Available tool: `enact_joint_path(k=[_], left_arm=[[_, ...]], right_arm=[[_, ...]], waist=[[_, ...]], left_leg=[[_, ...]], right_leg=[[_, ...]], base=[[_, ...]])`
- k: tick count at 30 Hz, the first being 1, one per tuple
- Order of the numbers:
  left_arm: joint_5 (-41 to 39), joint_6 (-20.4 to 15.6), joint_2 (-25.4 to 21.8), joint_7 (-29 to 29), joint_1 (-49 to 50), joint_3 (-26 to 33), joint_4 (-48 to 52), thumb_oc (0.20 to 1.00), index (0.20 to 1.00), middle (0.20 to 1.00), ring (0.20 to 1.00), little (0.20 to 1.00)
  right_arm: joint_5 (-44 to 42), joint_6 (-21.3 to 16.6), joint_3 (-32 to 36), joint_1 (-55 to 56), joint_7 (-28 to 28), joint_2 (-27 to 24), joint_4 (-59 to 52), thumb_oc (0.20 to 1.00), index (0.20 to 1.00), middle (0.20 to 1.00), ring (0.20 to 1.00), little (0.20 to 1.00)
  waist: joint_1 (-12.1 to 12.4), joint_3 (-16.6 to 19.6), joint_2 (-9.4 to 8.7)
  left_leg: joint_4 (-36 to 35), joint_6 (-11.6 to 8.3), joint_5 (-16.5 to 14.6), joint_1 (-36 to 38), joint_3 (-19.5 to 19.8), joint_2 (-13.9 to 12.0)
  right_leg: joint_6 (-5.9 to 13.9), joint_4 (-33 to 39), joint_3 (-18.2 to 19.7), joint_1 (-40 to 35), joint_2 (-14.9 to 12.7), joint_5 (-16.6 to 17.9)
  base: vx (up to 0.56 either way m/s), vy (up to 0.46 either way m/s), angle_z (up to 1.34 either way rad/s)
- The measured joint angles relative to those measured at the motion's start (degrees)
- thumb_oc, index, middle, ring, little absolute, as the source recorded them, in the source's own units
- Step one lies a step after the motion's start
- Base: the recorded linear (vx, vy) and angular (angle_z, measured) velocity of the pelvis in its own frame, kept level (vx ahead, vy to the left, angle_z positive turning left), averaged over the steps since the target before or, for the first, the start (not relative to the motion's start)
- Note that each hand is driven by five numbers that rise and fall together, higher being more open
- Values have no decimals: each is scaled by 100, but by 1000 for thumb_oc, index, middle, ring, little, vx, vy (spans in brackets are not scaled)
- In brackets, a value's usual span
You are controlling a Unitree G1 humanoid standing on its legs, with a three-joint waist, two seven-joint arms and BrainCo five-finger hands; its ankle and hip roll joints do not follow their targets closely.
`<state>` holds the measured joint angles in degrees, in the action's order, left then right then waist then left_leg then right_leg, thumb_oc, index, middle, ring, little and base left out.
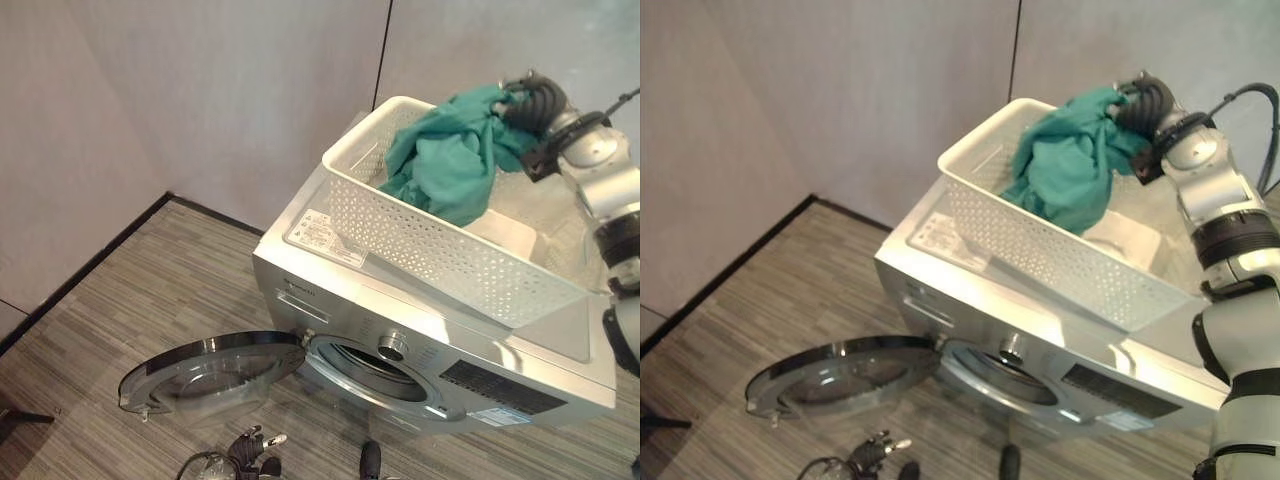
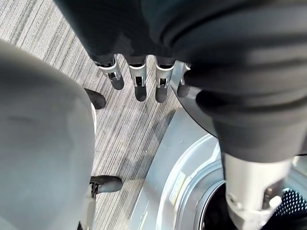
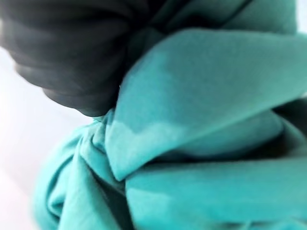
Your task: Grab the laundry basket,head to the washer,open it,put in the laundry and shut it.
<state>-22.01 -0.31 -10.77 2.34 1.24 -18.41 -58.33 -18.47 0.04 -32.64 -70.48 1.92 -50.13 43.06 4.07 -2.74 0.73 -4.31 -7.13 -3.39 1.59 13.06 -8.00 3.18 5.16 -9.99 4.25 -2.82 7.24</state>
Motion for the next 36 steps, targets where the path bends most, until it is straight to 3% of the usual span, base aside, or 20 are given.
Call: enact_joint_path(k=[11,20,36], left_arm=[[-55,-7,17,-207,123,113,223,1000,1000,1000,1000,1000],[-50,-9,24,-208,114,144,225,1000,1000,1000,1000,1000],[-52,-41,43,-210,114,140,215,1000,1000,1000,1000,1000]], right_arm=[[-200,-281,958,448,-814,6,-1918,200,200,200,200,200],[28,-273,996,643,-813,4,-1972,200,200,200,200,200],[18,-270,829,685,-769,82,-1817,200,200,200,200,200]], waist=[[-39,5,-5],[-169,8,-7],[-179,119,45]], left_leg=[[-21,6,1,118,-93,8],[-30,12,4,172,-138,23],[-38,25,1,260,-250,35]], right_leg=[[6,-7,88,-60,-4,5],[13,-8,168,-65,-10,27],[19,-8,228,-112,-19,44]], base=[[-3,5,-3],[-8,5,-5],[-1,2,-2]])
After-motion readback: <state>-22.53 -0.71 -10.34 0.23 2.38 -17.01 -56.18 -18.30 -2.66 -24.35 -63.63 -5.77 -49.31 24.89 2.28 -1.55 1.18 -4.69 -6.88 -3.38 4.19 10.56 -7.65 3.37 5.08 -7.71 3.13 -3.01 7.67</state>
